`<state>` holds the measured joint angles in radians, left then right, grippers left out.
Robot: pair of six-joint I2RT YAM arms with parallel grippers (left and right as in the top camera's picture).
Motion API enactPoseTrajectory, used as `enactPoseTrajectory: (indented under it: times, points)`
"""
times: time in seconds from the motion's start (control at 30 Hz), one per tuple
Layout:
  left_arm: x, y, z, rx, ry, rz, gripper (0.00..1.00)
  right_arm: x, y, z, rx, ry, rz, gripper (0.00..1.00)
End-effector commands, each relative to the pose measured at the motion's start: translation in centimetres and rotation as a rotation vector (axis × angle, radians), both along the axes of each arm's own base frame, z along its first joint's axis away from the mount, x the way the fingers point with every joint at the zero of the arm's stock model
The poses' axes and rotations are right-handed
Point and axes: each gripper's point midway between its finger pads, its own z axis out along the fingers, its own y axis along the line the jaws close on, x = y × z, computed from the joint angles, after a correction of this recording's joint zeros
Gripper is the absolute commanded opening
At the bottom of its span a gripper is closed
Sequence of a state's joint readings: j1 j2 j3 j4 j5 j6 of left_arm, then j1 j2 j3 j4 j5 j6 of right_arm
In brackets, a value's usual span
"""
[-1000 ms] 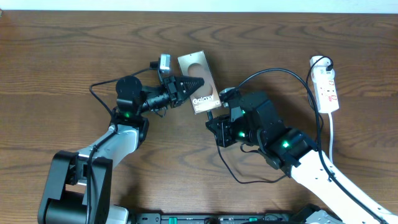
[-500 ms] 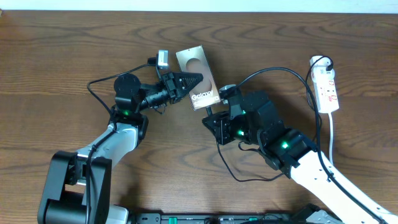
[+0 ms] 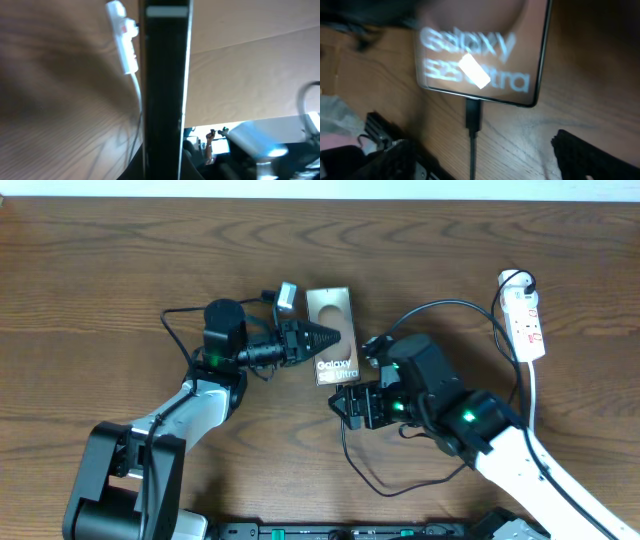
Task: Plug charger to phone and switch on socket
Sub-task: 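Lower the plugged phone flat onto the table with the left gripper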
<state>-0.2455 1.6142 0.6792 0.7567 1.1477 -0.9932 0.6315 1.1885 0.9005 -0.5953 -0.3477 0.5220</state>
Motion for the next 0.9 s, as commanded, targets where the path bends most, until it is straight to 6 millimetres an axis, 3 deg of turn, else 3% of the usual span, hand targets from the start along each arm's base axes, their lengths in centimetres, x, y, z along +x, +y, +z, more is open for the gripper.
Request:
enactPoseTrajectory:
  times: [0.0,0.2,0.37,0.67,0.87]
  points:
    - [0.6,-0.5,0.2,0.08,-0.14,-0.037,0.08,0.2,-1.1,4.4,0.075,-0.116,-0.027,0.89]
    - [1.3,0.1,-5.6,0.331,-0.099,-0.019,0.08,-0.5,-3.6,8.1,0.087,-0.266,-0.084,0.95]
    - [1.8,-0.8,-8.6,0.357,-0.068,-0.068,0.08,-1.1,-5.2,8.1,0.045,-0.282,-0.124,0.97]
    - [2.7,-2.2,-11.0,0.296,-0.038,-0.167,0.07,-1.2,-5.2,6.4,0.001,-0.224,-0.119,0.97]
    - [2.7,-2.1,-11.5,0.303,-0.031,-0.163,0.09,-0.9,-5.0,5.6,-0.018,-0.199,-0.117,0.98]
